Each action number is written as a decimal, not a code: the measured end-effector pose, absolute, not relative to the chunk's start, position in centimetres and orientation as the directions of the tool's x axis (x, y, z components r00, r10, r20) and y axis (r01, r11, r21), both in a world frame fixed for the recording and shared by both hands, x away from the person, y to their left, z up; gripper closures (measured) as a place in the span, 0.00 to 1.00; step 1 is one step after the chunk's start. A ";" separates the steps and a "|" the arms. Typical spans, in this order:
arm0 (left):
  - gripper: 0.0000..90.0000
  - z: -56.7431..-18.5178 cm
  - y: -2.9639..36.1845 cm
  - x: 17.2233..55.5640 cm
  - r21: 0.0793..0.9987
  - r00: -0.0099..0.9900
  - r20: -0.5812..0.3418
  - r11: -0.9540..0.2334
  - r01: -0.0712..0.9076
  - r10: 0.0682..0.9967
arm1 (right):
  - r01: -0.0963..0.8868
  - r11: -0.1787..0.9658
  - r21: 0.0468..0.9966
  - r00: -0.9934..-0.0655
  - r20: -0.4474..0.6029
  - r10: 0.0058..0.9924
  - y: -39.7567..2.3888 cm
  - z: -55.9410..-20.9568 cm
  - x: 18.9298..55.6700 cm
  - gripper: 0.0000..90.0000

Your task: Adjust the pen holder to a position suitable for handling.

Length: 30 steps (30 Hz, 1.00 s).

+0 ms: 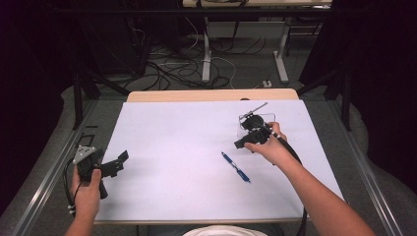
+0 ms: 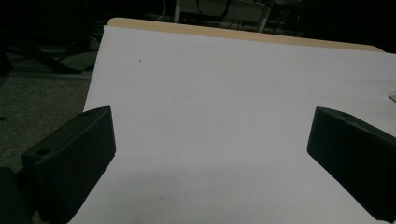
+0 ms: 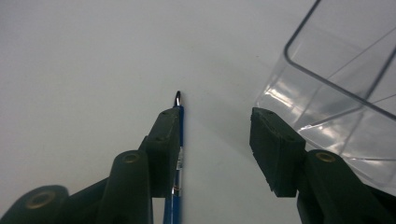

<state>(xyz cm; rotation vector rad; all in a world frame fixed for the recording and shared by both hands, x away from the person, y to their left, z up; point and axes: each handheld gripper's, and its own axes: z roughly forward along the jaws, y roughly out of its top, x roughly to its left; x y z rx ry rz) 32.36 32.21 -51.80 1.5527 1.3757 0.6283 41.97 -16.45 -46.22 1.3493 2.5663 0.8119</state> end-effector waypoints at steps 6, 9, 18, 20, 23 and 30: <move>0.01 -51.7 32.3 32.3 0.881 0.233 -0.204 0.074 0.468 0.951 | 0.726 0.488 0.485 -0.614 0.138 0.777 -15.1 -47.2 42.2 0.59; 0.01 -51.8 32.2 32.3 0.878 0.234 -0.202 0.070 0.473 0.951 | 0.723 0.489 0.489 -0.618 0.139 0.774 -14.3 -47.6 42.3 0.60; 0.01 -51.7 32.0 32.4 0.883 0.244 -0.184 0.051 0.466 0.952 | 0.728 0.553 0.406 -0.642 0.118 0.758 -12.6 -48.0 42.4 0.61; 0.01 -51.7 32.0 32.4 0.885 0.245 -0.178 0.046 0.464 0.953 | 0.691 0.507 0.515 -0.644 0.123 0.755 -12.1 -49.5 42.5 0.61; 0.01 -51.7 31.9 32.4 0.883 0.245 -0.179 0.046 0.467 0.953 | 0.699 0.499 0.512 -0.640 0.137 0.756 -11.9 -49.8 42.6 0.61; 0.01 -51.7 32.1 32.4 0.883 0.234 -0.181 0.053 0.467 0.955 | 0.728 0.526 0.440 -0.633 0.134 0.763 -11.8 -49.8 42.8 0.66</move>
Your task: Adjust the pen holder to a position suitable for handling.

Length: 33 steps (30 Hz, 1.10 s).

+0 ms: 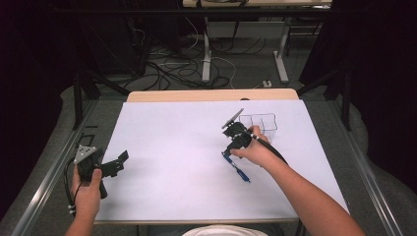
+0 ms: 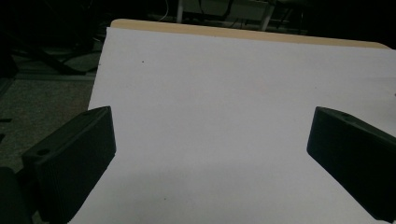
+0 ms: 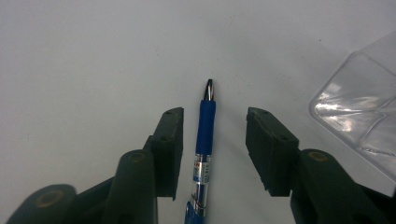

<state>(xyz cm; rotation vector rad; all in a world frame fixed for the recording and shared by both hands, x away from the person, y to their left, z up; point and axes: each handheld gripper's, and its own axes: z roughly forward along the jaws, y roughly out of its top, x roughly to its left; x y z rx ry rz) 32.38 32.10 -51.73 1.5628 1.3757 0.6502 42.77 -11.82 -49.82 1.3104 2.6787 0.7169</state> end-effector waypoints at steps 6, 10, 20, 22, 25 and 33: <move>0.01 -51.7 32.1 32.4 0.883 0.230 -0.180 0.054 0.467 0.956 | 0.746 0.589 0.311 -0.641 0.093 0.762 -11.9 -49.5 43.1 0.66; 0.01 -51.7 32.1 32.4 0.884 0.231 -0.176 0.050 0.466 0.957 | 0.737 0.618 0.276 -0.657 0.074 0.750 -11.7 -49.6 43.3 0.67; 0.01 -51.7 32.1 32.4 0.881 0.233 -0.179 0.051 0.470 0.956 | 0.745 0.576 0.337 -0.637 0.104 0.763 -11.4 -50.8 43.3 0.68; 0.01 -51.8 32.0 32.4 0.882 0.234 -0.179 0.050 0.469 0.956 | 0.745 0.602 0.289 -0.647 0.089 0.757 -11.3 -50.6 43.4 0.70; 0.01 -51.8 32.0 32.5 0.881 0.236 -0.178 0.048 0.471 0.955 | 0.749 0.608 0.264 -0.648 0.099 0.755 -11.1 -50.6 43.4 0.72; 0.01 -51.9 32.0 32.6 0.877 0.237 -0.183 0.049 0.478 0.954 | 0.750 0.609 0.258 -0.648 0.104 0.754 -10.4 -52.0 43.3 0.78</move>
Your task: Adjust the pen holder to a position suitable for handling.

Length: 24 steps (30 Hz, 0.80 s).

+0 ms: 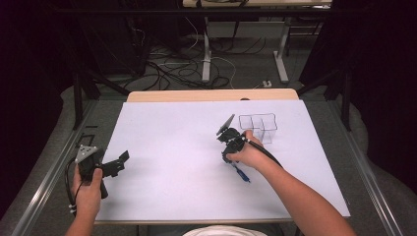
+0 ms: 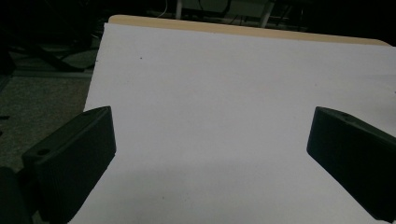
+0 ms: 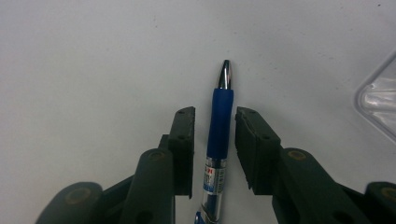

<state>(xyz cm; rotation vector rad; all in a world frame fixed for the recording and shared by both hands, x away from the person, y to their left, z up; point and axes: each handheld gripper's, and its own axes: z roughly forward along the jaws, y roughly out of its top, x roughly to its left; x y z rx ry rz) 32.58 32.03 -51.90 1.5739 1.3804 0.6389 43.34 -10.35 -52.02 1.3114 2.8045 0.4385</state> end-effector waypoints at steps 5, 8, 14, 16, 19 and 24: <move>0.01 -51.9 32.0 32.6 0.877 0.239 -0.182 0.048 0.478 0.954 | 0.753 0.610 0.249 -0.647 0.105 0.755 -10.1 -52.4 43.4 0.80; 0.01 -51.9 32.1 32.6 0.877 0.238 -0.184 0.050 0.477 0.954 | 0.756 0.615 0.223 -0.645 0.095 0.759 -10.1 -52.3 43.6 0.81; 0.01 -51.9 32.0 32.6 0.876 0.239 -0.185 0.049 0.480 0.953 | 0.761 0.609 0.224 -0.638 0.092 0.764 -10.2 -52.7 43.8 0.83; 0.01 -52.0 32.0 32.7 0.875 0.239 -0.184 0.048 0.481 0.953 | 0.769 0.599 0.222 -0.628 0.090 0.773 -10.2 -52.8 43.9 0.85; 0.01 -52.0 32.0 32.7 0.875 0.240 -0.183 0.047 0.482 0.953 | 0.774 0.594 0.219 -0.623 0.091 0.777 -10.2 -52.8 44.0 0.86; 0.01 -52.0 31.9 32.7 0.875 0.241 -0.184 0.047 0.482 0.953 | 0.778 0.595 0.203 -0.620 0.091 0.779 -10.2 -52.7 44.1 0.87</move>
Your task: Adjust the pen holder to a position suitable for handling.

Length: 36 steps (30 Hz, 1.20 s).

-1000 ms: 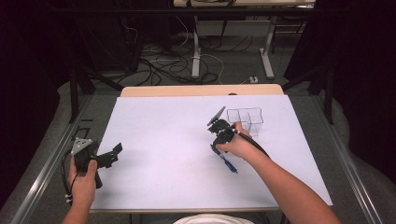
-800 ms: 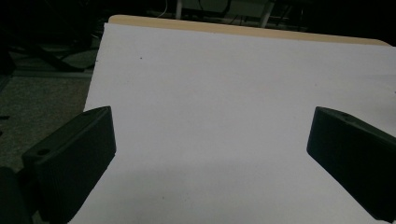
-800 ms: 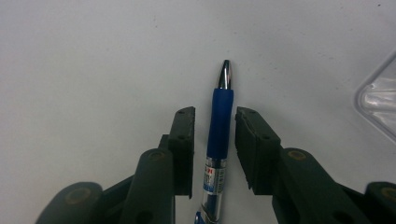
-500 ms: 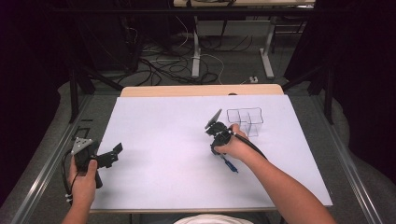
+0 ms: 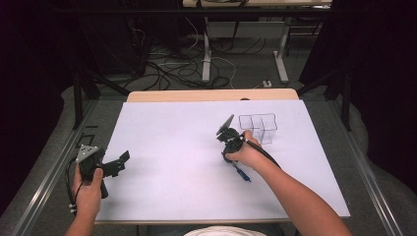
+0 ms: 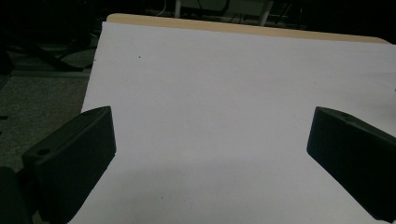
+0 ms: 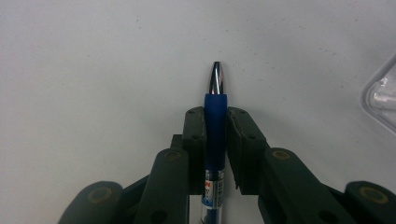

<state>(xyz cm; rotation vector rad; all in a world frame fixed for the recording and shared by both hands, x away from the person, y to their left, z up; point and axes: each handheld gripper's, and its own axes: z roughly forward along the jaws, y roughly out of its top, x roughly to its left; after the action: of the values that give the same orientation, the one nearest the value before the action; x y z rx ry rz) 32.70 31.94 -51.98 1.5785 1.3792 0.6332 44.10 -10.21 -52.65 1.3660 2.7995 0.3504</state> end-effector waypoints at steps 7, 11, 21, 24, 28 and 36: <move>0.01 -52.0 31.9 32.7 0.875 0.243 -0.182 0.044 0.483 0.953 | 0.783 0.593 0.188 -0.615 0.087 0.784 -10.2 -52.6 44.2 0.88; 0.01 -52.0 32.0 32.8 0.874 0.239 -0.186 0.049 0.484 0.953 | 0.789 0.574 0.219 -0.604 0.103 0.790 -10.3 -52.8 44.1 0.88; 0.01 -52.1 32.0 32.8 0.874 0.241 -0.187 0.049 0.484 0.952 | 0.794 0.580 0.182 -0.602 0.105 0.792 -10.4 -52.5 44.4 0.89; 0.01 -52.1 31.9 32.8 0.873 0.242 -0.185 0.046 0.486 0.952 | 0.798 0.582 0.158 -0.598 0.091 0.796 -10.3 -52.4 44.4 0.89; 0.01 -52.1 31.9 32.8 0.872 0.241 -0.186 0.048 0.486 0.953 | 0.795 0.578 0.182 -0.600 0.107 0.792 -10.5 -52.5 44.4 0.89; 0.01 -52.1 31.9 32.8 0.873 0.244 -0.181 0.042 0.486 0.953 | 0.792 0.579 0.192 -0.605 0.120 0.787 -10.9 -51.8 44.4 0.89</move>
<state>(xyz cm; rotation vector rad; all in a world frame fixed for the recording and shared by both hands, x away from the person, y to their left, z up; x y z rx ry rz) 32.79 31.90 -52.06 1.5856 1.3789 0.6309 44.40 -10.88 -51.82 1.4056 2.8110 0.3596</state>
